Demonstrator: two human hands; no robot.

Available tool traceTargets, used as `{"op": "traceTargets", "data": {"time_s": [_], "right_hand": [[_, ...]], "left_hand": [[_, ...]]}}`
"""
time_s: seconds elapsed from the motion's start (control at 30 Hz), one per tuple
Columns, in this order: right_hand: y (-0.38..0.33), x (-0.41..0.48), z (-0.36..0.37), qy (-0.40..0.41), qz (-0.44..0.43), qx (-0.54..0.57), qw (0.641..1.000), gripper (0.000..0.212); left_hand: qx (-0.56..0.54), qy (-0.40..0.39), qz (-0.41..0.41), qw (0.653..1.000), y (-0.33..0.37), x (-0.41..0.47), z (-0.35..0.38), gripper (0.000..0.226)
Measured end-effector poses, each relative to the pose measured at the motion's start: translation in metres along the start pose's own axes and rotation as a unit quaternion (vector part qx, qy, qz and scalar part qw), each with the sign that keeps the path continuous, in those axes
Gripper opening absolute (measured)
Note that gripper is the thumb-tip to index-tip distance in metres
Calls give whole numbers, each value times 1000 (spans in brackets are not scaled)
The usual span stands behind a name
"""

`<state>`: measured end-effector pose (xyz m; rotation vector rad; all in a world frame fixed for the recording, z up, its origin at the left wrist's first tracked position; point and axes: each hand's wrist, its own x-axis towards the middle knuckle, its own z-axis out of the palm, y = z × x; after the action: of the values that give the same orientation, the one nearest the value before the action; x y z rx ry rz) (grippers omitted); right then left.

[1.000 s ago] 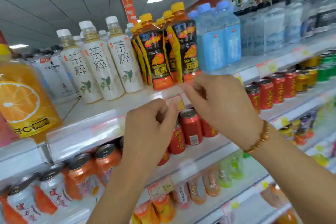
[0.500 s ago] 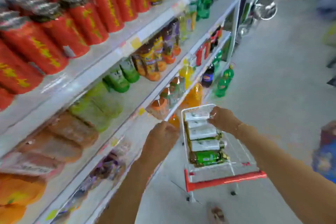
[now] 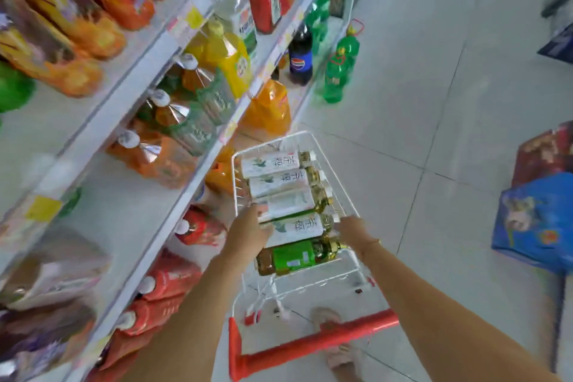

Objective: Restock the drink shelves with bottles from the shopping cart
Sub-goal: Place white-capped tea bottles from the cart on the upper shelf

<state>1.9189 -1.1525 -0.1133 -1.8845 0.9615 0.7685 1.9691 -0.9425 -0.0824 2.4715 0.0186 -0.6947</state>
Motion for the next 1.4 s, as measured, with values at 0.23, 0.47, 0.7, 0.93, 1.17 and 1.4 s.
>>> {"op": "traceTargets", "data": {"time_s": [0.23,0.47,0.7,0.93,1.17,1.4], "right_hand": [[9,52,48,-42,142,364,920,37],[19,68,66,-102,170,470,860,22],[14,83,83,-63,183,446,874,70],[-10,57,87,-31,69,368,927,75],[-43,-36,33,26,-184,256,949,70],[-123,-179,-21,-38,-382,191,904,66]], "left_hand": [[171,-43,54,983,2,71,52,63],[294,19,101,950,-12,99,81,75],[295,-48,65,952,-20,113,77,76],[25,1,27,999,-27,71,40,58],[-257,2,-6,966,-20,-30,-38,72],[-419,69,-28,905,2,-146,-128,53]]}}
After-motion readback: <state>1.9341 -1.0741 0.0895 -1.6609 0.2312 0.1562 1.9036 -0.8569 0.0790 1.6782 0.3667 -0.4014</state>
